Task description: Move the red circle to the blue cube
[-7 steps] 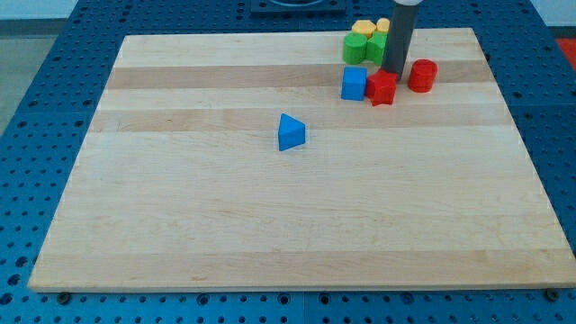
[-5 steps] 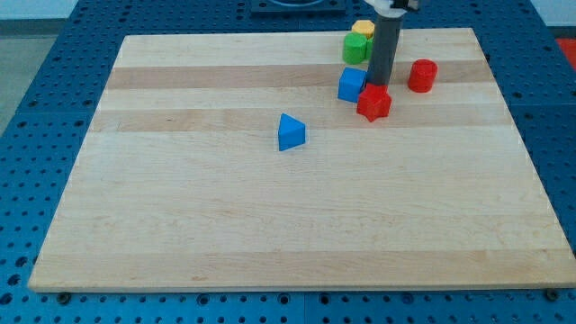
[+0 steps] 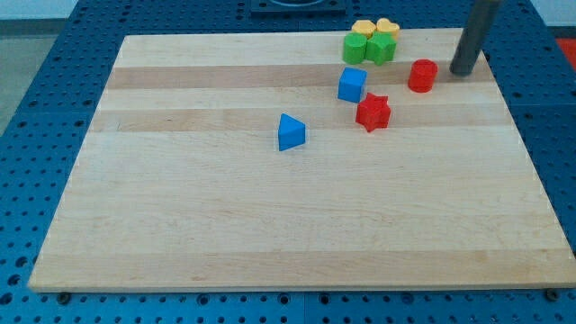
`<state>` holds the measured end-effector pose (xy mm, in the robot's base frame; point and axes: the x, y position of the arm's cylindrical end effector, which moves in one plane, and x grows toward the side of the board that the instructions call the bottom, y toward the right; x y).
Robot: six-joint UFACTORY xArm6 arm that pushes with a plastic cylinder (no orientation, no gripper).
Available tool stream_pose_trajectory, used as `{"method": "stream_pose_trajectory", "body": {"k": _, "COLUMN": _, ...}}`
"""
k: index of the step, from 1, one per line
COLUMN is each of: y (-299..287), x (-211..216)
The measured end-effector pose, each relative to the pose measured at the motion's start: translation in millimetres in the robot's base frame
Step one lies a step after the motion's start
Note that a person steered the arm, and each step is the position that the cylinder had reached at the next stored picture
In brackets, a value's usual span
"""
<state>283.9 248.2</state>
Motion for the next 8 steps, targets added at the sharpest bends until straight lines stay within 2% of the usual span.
{"method": "stream_pose_trajectory", "body": {"k": 2, "y": -12, "x": 4}}
{"method": "stream_pose_trajectory", "body": {"k": 4, "y": -58, "x": 27}}
{"method": "stream_pose_trajectory", "body": {"k": 8, "y": -109, "x": 27}}
